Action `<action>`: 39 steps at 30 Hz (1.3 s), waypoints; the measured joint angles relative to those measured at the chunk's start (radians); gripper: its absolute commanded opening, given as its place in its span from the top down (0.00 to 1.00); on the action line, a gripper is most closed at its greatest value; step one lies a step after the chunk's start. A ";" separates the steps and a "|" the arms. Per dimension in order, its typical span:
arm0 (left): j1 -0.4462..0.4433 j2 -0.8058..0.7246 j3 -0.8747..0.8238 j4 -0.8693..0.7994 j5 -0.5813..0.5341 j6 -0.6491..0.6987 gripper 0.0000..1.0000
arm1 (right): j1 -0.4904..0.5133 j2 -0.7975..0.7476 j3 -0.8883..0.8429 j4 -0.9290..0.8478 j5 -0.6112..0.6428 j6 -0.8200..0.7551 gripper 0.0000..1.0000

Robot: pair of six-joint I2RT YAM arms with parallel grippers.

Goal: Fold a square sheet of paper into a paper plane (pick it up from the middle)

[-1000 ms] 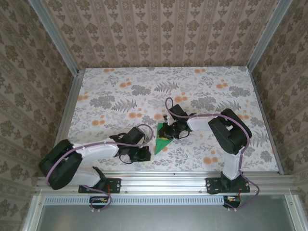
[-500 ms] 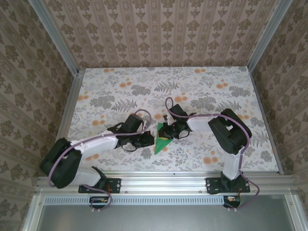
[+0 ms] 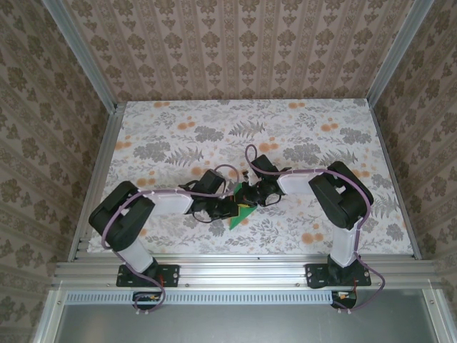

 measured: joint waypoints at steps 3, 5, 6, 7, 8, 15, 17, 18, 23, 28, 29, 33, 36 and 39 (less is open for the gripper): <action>0.000 0.018 -0.002 0.023 0.011 -0.002 0.97 | -0.001 0.000 0.003 -0.006 0.001 0.000 0.87; -0.004 0.023 -0.009 0.050 0.015 -0.008 0.99 | -0.002 0.000 0.007 -0.014 0.004 -0.001 0.87; -0.006 0.025 -0.014 0.063 0.015 -0.011 0.99 | -0.003 0.000 0.010 -0.018 0.005 -0.002 0.86; -0.008 0.025 -0.023 0.083 0.015 -0.014 0.99 | -0.003 0.000 0.012 -0.024 0.005 -0.004 0.86; -0.010 0.025 -0.032 0.101 0.015 -0.017 0.99 | -0.005 0.000 0.016 -0.031 0.006 -0.005 0.86; -0.018 0.003 -0.093 0.192 0.011 -0.024 1.00 | -0.058 -0.083 0.017 -0.103 0.040 -0.030 0.83; -0.020 -0.003 -0.100 0.192 0.011 -0.024 1.00 | -0.087 -0.148 0.012 -0.114 0.053 -0.034 0.83; -0.020 -0.003 -0.100 0.192 0.011 -0.024 1.00 | -0.095 -0.175 0.008 -0.113 0.055 -0.035 0.83; -0.020 -0.003 -0.098 0.189 0.011 -0.024 1.00 | -0.104 -0.275 -0.054 -0.070 0.045 -0.024 0.85; -0.020 -0.002 -0.092 0.179 0.011 -0.023 1.00 | -0.051 -0.235 -0.106 -0.020 0.023 0.006 0.87; -0.021 -0.002 -0.092 0.179 0.011 -0.023 1.00 | -0.039 -0.218 -0.110 -0.006 0.018 0.012 0.87; -0.021 -0.002 -0.091 0.177 0.011 -0.023 1.00 | -0.021 -0.160 -0.124 0.048 0.000 0.034 0.88; -0.021 -0.001 -0.091 0.177 0.011 -0.023 1.00 | -0.022 -0.114 -0.124 0.077 -0.008 0.039 0.88; -0.020 0.001 -0.089 0.173 0.012 -0.023 1.00 | -0.029 -0.077 -0.124 0.092 -0.009 0.039 0.88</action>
